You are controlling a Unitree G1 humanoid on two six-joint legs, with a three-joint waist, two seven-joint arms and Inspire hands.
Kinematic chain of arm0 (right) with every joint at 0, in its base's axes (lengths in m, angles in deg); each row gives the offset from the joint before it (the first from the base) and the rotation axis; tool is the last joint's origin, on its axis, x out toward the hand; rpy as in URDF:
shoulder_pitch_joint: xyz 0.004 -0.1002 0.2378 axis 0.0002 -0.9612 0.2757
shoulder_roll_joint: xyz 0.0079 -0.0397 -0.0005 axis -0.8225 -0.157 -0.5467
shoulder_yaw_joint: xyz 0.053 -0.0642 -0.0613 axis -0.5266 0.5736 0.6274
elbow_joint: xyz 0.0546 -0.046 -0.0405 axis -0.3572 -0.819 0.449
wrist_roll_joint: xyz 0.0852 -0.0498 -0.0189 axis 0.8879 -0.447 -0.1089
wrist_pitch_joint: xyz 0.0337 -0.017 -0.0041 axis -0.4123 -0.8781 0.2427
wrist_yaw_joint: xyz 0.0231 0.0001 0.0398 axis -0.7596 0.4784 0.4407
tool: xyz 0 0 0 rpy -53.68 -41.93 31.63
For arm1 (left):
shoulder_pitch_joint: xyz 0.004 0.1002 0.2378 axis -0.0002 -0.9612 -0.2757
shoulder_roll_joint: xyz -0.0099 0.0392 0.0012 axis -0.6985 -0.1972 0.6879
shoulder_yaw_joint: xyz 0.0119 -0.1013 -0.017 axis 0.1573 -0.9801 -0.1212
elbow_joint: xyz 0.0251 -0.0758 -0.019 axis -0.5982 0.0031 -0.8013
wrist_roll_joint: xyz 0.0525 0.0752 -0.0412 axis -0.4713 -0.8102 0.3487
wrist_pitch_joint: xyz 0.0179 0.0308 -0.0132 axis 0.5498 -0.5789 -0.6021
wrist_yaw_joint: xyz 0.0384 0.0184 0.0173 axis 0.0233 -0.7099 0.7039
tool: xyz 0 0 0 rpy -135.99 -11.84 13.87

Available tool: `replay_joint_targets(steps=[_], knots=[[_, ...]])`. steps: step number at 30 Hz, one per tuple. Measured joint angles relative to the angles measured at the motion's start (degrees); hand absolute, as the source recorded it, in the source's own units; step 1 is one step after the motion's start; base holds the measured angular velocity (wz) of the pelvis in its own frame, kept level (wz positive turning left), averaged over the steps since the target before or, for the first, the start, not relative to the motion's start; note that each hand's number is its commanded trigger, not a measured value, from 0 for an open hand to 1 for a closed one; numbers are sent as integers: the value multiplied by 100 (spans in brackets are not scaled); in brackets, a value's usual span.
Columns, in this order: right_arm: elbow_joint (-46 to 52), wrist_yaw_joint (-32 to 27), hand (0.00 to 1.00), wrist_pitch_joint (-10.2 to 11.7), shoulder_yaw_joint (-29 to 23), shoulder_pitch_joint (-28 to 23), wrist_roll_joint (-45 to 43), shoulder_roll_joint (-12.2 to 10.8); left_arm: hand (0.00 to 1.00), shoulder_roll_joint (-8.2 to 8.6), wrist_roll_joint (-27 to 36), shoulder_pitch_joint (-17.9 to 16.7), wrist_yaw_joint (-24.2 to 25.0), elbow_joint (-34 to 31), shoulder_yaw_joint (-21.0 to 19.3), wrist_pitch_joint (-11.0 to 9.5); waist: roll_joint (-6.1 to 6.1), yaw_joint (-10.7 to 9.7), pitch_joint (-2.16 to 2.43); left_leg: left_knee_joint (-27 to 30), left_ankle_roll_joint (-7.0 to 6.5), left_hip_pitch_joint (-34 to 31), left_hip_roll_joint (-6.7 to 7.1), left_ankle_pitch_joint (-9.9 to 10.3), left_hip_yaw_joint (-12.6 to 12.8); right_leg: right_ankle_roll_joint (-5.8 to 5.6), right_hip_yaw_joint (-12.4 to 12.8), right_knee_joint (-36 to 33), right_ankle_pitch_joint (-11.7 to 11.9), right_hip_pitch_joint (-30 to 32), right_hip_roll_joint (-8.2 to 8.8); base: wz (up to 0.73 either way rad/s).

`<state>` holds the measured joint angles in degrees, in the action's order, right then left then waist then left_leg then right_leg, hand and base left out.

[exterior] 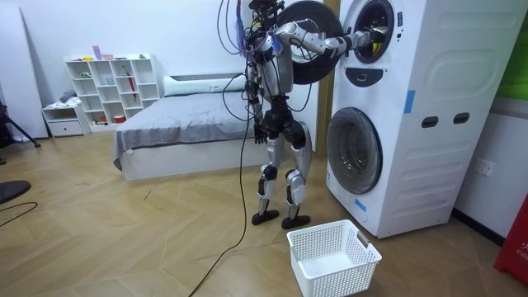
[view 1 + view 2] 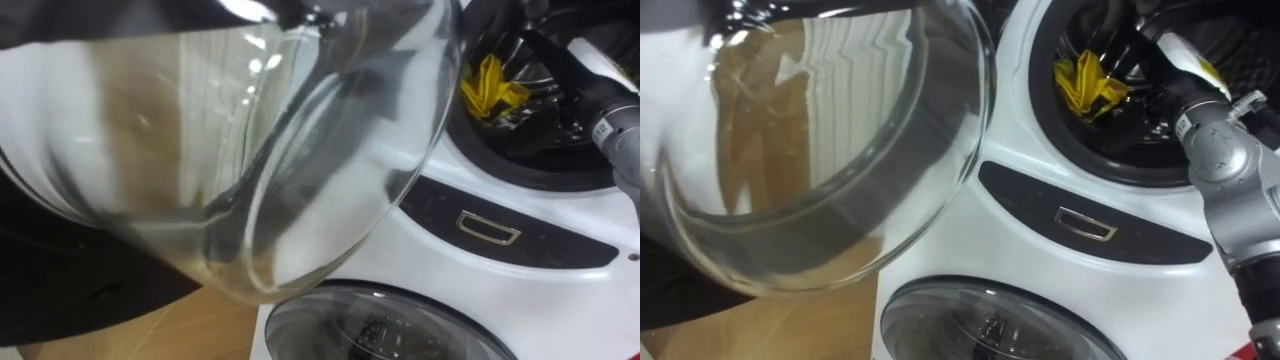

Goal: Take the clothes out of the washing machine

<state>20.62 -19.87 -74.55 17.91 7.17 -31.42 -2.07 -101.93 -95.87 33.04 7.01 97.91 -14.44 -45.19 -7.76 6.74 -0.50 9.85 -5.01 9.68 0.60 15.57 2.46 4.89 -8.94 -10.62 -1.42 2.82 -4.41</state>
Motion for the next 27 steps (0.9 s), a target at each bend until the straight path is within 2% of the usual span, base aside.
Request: replay_joint_targets(steps=[13, 14, 15, 18, 23, 27], knots=[[75, -14, 0, -68, 0, 45, 0, 0, 0, 1, 31, -3, 15, 3, 21, 41, 41, 52, 7, 11, 2, -9, 2, -3, -15, 1, -51, -4, 1, 0, 14, 0], [75, -14, 84, -65, 5, 45, 0, 0, 0, 0, 34, -3, 21, 3, 21, 36, 56, 55, 9, 14, 1, -9, 2, -4, -16, 2, -48, -4, 1, -3, 16, 0], [75, -14, 99, -65, 10, 45, -1, 0, 0, 0, 35, -1, 25, 3, 22, 32, 63, 57, 10, 17, 1, -9, 2, -4, -16, 2, -48, -4, 1, -4, 17, 0], [95, 23, 100, -62, 50, 45, -9, 0, 0, -28, 33, 40, 55, 23, 26, 18, 75, 58, 6, 25, 3, -9, 3, -5, -15, 3, -49, -12, 1, -5, 20, 0], [191, 414, 100, -72, 350, 91, -72, 77, 0, -141, 28, 211, 121, 376, 146, -66, 63, 49, 16, 25, 24, -10, 7, -18, -16, 29, -47, -16, 17, 1, 20, -1], [182, 435, 100, -140, 507, 160, -181, 98, 0, -174, 27, 230, 125, 453, 148, -75, 57, 91, 19, 23, 38, -13, 6, -27, -28, 34, -60, -13, 21, 3, 21, 1]])
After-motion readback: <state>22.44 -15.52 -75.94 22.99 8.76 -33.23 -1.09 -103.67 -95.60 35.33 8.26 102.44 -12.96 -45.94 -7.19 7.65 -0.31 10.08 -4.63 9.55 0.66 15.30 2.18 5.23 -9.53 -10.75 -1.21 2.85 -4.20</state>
